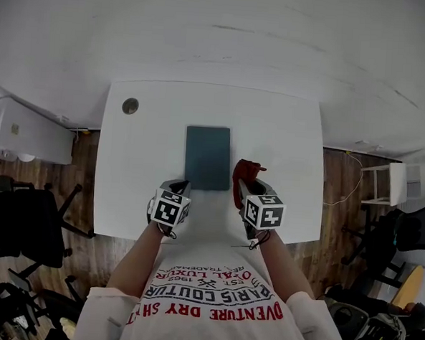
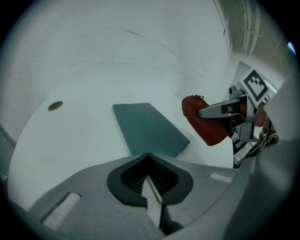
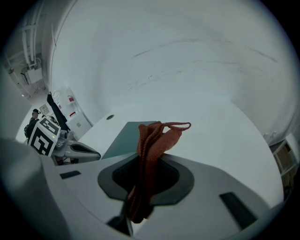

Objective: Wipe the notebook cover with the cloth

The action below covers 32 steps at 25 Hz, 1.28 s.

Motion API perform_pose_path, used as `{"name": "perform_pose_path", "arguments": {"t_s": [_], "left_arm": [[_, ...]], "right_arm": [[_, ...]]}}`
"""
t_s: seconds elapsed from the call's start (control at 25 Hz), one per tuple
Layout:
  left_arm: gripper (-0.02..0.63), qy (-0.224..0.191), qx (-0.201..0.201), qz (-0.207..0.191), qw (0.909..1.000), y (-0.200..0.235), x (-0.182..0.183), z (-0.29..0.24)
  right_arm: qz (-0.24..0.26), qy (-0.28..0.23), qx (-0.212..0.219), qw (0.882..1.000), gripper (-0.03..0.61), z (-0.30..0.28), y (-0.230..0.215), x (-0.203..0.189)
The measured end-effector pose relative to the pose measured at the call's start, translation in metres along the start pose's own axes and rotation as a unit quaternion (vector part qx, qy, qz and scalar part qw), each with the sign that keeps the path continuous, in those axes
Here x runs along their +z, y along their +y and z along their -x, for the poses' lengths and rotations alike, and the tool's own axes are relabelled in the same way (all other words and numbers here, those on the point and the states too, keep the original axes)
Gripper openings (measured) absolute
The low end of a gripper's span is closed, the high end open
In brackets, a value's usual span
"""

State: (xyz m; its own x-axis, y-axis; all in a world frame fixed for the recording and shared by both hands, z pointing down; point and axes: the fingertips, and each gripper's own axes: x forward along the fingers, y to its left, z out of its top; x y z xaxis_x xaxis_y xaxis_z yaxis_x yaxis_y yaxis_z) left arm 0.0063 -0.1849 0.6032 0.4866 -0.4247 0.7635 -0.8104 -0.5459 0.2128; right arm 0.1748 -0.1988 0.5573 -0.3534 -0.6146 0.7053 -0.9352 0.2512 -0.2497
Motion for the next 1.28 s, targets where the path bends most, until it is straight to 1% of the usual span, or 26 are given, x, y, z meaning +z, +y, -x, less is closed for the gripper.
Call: {"name": "perform_pose_path", "arguments": {"t_s": [0.08, 0.16, 0.32, 0.48, 0.68, 0.72, 0.76, 0.84, 0.88, 0.92, 1.04, 1.16, 1.28], "left_arm": [[0.009, -0.039, 0.000, 0.001, 0.9992, -0.003, 0.016, 0.011], [0.009, -0.084, -0.001, -0.001, 0.9964, -0.007, 0.037, 0.028], [0.009, -0.168, 0.010, -0.015, 0.9856, -0.007, 0.081, 0.072], [0.009, -0.245, 0.009, -0.020, 0.9693, -0.016, 0.122, 0.118], [0.009, -0.334, 0.018, -0.040, 0.9416, -0.029, 0.168, 0.174], [0.009, -0.344, 0.022, -0.045, 0.9378, -0.031, 0.173, 0.181], [0.009, -0.348, 0.026, -0.050, 0.9360, -0.033, 0.177, 0.186], [0.009, -0.343, 0.030, -0.061, 0.9370, -0.035, 0.180, 0.188], [0.009, -0.339, 0.031, -0.066, 0.9381, -0.036, 0.180, 0.187], [0.009, -0.336, 0.030, -0.068, 0.9391, -0.036, 0.179, 0.186], [0.009, -0.332, 0.024, -0.066, 0.9406, -0.037, 0.176, 0.184], [0.009, -0.329, 0.018, -0.062, 0.9420, -0.039, 0.172, 0.181], [0.009, -0.325, 0.014, -0.062, 0.9435, -0.040, 0.170, 0.179]], "right_arm": [[0.004, -0.019, 0.005, 1.000, 0.080, 0.006, 0.000, 0.008], [0.012, -0.043, 0.009, 0.999, 0.080, 0.015, 0.002, 0.018], [0.049, -0.101, 0.011, 0.994, 0.081, 0.035, 0.017, 0.047], [0.085, -0.149, 0.013, 0.985, 0.080, 0.057, 0.039, 0.078], [0.127, -0.216, 0.024, 0.968, 0.080, 0.088, 0.066, 0.119], [0.144, -0.226, 0.024, 0.963, 0.080, 0.093, 0.071, 0.124], [0.166, -0.233, 0.022, 0.958, 0.080, 0.097, 0.075, 0.128], [0.205, -0.239, 0.017, 0.949, 0.080, 0.100, 0.081, 0.131], [0.216, -0.239, 0.016, 0.947, 0.079, 0.100, 0.082, 0.132], [0.218, -0.239, 0.018, 0.946, 0.078, 0.100, 0.084, 0.132], [0.203, -0.238, 0.025, 0.949, 0.078, 0.099, 0.085, 0.131], [0.200, -0.236, 0.023, 0.951, 0.077, 0.097, 0.083, 0.128], [0.183, -0.230, 0.024, 0.955, 0.075, 0.094, 0.079, 0.125]]}}
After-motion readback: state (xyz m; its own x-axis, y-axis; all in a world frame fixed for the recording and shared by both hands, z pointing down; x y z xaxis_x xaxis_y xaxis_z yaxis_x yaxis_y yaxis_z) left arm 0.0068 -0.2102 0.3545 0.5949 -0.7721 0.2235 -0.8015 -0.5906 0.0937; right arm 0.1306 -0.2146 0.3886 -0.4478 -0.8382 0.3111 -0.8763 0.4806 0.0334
